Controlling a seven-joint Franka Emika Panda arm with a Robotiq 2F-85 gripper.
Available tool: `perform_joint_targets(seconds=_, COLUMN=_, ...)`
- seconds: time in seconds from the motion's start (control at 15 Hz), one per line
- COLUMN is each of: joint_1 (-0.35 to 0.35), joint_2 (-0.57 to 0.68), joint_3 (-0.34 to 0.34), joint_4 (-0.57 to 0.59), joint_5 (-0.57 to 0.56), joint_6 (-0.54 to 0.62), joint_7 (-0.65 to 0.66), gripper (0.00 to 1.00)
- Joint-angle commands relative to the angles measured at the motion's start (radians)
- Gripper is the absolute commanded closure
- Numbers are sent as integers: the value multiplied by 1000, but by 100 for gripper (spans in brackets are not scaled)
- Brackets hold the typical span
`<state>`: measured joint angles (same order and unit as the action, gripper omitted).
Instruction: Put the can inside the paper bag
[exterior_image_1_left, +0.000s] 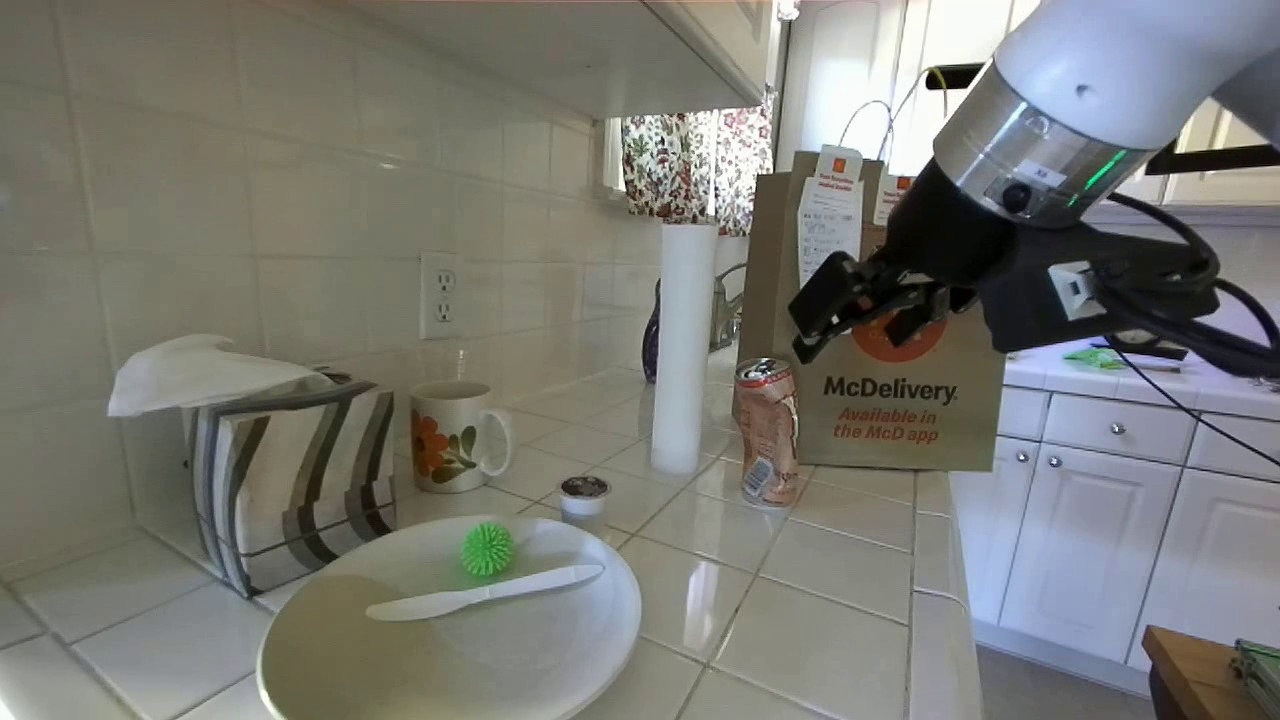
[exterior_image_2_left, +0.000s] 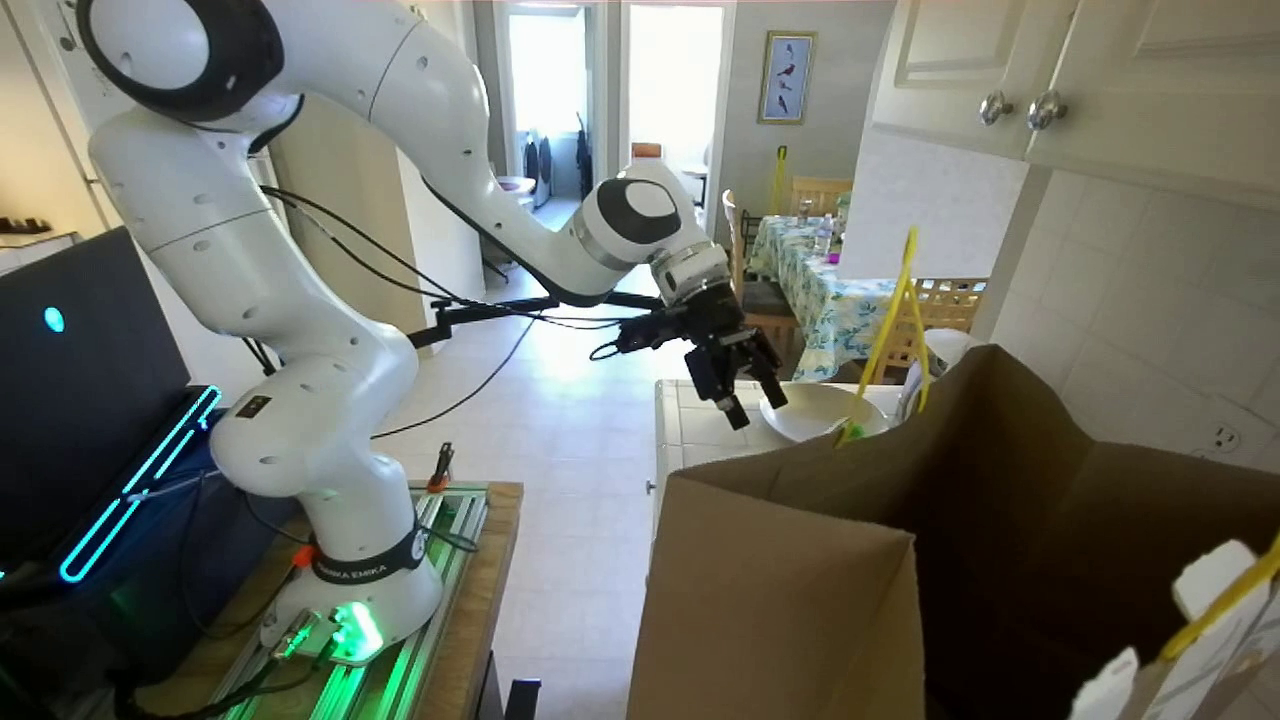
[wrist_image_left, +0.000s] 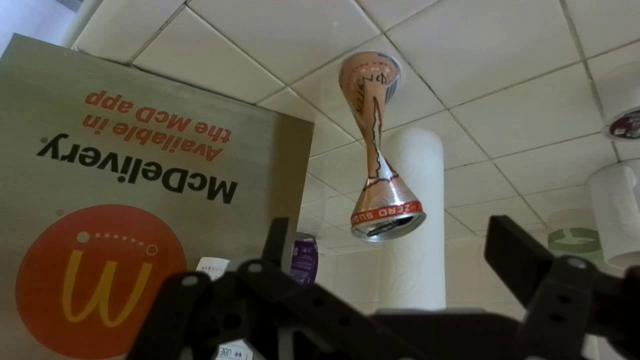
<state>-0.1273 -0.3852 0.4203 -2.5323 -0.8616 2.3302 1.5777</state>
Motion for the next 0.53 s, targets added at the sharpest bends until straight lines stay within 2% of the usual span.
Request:
perform_joint_targets(seconds=0.0, joint_1=56, joint_2=56, joint_3=-72, joint_4=-12, joint_5=-103, joint_6=25, joint_7=61, gripper=0)
perform_joint_targets(seconds=0.47, joint_1=99, joint_2=132, joint_3=-162, joint_4=-15, joint_5=-282, joint_6=14, joint_7=194, gripper=0)
